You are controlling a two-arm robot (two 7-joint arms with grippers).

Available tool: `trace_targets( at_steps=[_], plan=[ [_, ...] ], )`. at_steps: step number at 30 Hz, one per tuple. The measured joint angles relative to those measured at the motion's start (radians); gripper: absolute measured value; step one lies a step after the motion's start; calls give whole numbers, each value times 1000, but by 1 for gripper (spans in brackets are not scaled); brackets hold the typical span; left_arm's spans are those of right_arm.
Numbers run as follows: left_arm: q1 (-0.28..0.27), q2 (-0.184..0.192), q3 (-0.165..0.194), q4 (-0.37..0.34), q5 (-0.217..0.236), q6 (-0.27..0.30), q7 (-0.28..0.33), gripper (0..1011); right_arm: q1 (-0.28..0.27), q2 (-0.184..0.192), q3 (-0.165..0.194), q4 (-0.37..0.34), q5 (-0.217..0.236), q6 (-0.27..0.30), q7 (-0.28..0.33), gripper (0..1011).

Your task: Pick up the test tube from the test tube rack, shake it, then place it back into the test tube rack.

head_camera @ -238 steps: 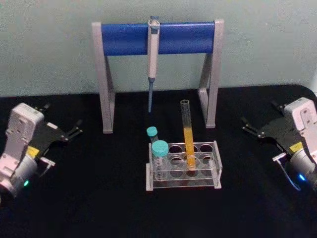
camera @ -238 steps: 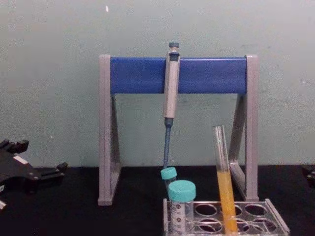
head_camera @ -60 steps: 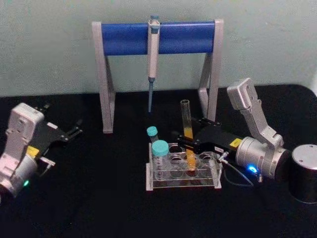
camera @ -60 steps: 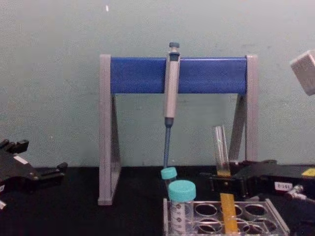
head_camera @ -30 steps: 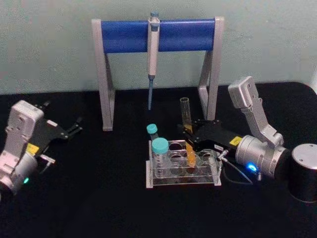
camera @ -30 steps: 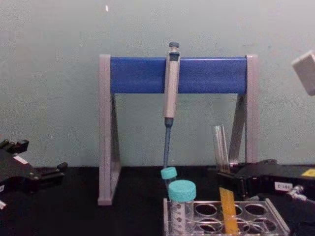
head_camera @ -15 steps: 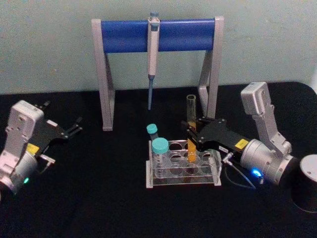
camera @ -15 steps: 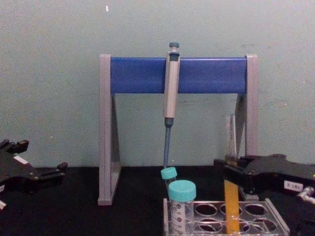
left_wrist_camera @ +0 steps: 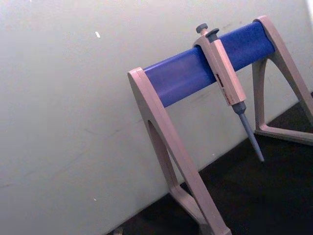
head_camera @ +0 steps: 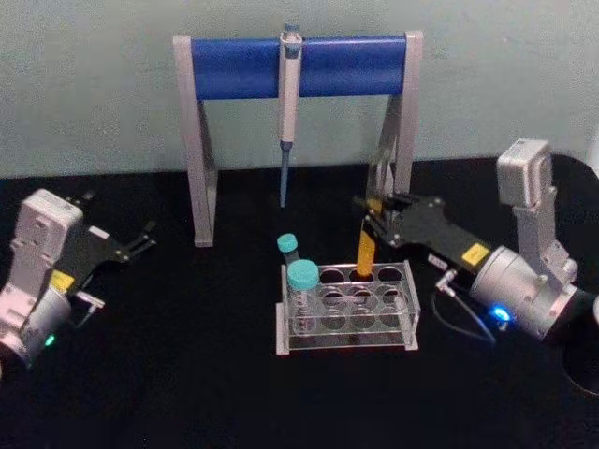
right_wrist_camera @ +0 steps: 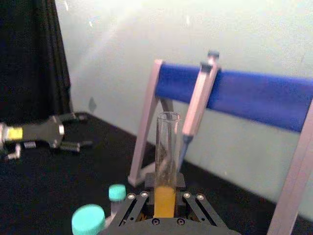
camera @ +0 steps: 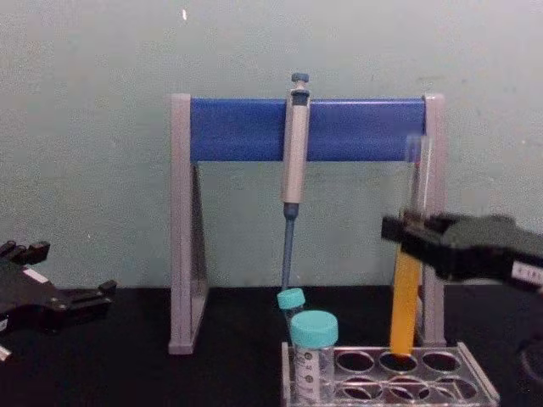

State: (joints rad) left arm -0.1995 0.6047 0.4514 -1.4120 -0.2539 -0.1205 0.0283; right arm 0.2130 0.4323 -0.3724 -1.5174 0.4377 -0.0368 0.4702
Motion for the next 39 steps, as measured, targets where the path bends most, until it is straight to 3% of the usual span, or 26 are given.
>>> trace_targets(
  at_steps=[8,24,30,39],
  plan=[
    [0,0,0,0,0,0,0,1001,16,-4,19,-37,27,-21,13,230],
    [0,0,0,0,0,0,0,1001,64,-18,10,-3,6,-25,-3,230],
    [0,0,0,0,0,0,0,1002,40,7,37,-23,-11,-24,-29,230],
    [0,0,0,0,0,0,0,1001,-50,76,73,-126,2,38,-26,230]
  ],
)
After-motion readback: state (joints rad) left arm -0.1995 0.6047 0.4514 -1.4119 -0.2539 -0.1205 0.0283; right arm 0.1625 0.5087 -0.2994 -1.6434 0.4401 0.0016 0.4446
